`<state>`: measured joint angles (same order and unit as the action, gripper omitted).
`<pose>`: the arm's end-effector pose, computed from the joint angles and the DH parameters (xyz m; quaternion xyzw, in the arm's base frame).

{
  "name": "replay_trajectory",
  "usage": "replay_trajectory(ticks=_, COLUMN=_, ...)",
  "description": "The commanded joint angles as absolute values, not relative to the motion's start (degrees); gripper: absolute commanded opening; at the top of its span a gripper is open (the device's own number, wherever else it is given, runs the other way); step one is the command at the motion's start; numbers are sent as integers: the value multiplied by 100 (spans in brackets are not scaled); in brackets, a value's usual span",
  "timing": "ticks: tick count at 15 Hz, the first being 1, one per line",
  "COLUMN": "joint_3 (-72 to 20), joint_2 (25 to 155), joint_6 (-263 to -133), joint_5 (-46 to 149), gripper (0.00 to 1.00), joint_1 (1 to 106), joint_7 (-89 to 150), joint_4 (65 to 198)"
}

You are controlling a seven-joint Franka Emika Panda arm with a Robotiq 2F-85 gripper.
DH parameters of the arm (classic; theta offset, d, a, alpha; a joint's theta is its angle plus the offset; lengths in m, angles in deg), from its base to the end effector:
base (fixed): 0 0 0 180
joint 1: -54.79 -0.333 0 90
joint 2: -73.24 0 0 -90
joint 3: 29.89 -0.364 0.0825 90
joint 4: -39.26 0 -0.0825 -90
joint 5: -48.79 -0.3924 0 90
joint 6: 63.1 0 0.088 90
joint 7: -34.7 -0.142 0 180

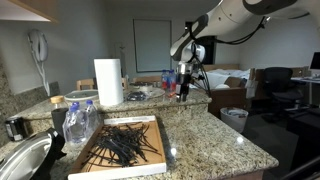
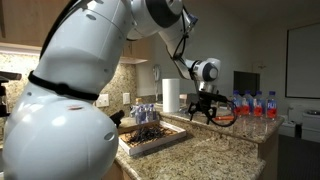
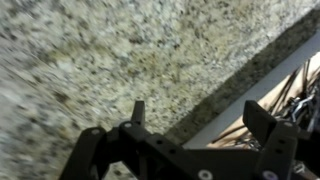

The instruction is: Pick up all the black objects on the table and put them on the cover box

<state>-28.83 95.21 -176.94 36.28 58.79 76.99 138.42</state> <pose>0.6609 -0.0370 0.3573 -0.9564 -0.2696 0.0203 0.1107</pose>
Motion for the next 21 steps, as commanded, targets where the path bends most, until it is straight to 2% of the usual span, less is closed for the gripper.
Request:
replay_trajectory(ticks=1, joint_3=-2603, joint_2=8695, joint_6=-17876, joint_5=4256, gripper=100, joint_1=6079, joint_7=6987, joint_4=14597)
replay_trajectory(ticks=11, joint_3=-2332, joint_2=6799, joint_6=-16624, joint_5=6038, gripper=100, joint_1=6098, joint_7=3829, joint_4=15461)
replay_trajectory(ticks=17, joint_3=-2156, joint_2=6322, joint_6=-16440, joint_5=5663, gripper=100, joint_1=6305, joint_7=2403, joint_4=15773)
replay_trajectory(ticks=21, joint_3=-2034, joint_2=6269, joint_6=-16820, joint_5=5443, gripper=100, joint_1=6408, joint_7=2203, joint_4=15881)
